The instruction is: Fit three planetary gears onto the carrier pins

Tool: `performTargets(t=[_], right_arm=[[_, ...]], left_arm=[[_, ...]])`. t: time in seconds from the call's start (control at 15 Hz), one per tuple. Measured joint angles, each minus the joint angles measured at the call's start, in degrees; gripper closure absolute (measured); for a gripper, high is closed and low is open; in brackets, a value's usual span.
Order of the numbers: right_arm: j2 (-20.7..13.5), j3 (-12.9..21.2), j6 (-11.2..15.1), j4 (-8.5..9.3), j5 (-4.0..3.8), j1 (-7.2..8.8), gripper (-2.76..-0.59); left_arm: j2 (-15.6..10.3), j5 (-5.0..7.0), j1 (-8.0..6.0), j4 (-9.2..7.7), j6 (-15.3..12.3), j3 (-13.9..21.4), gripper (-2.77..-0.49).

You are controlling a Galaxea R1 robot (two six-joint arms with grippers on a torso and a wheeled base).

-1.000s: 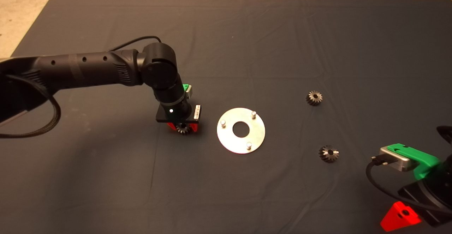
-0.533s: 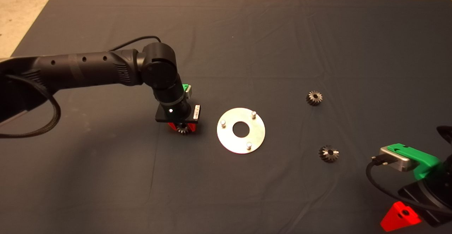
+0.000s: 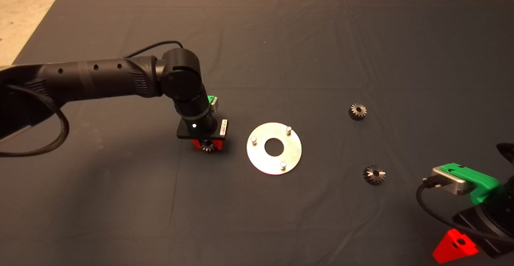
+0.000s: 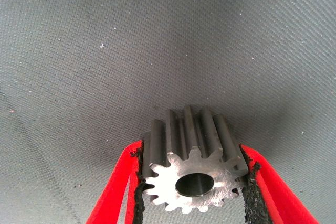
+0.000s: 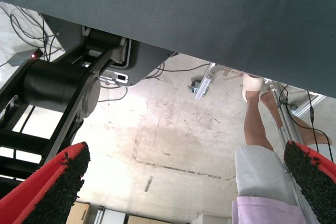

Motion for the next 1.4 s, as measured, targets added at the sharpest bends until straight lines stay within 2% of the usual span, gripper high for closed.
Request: performTargets(t=[0.07,0.2,0.27,0.47,0.67,0.8,1.0,1.4], right_arm=[[0.0,0.0,0.0,0.00,0.00,0.00,-2.75],[0.0,0.0,0.0,0.00,0.01,0.00,-2.75],[0.0,0.0,0.0,0.00,0.00,0.00,-2.75],[0.0,0.0,0.0,0.00,0.02,0.00,-2.75],[0.0,0.0,0.0,0.00,0.00,0.00,-2.75],[0.0,0.0,0.0,0.00,0.00,0.00,-2.75],[0.0,0.0,0.0,0.00,0.00,0.00,-2.75],[0.0,0.0,0.0,0.00,0.00,0.00,-2.75]], left_arm=[[0.0,0.64,0.00,0.00,0.0,0.2,-0.97],[0.1,3.86,-0.01,0.00,0.0,0.7,-0.96],[0.4,4.44,-0.01,-0.05,0.0,0.7,-0.96],[2.2,4.63,-0.92,-0.27,0.1,0.8,-0.96],[4.9,4.41,-3.07,-1.20,0.1,1.2,-0.96],[5.8,4.41,-4.34,-2.12,0.1,1.4,-0.96],[6.8,4.80,-5.88,-2.47,0.1,1.5,-0.96],[11.7,4.68,-6.81,-3.28,0.8,2.1,-0.96]])
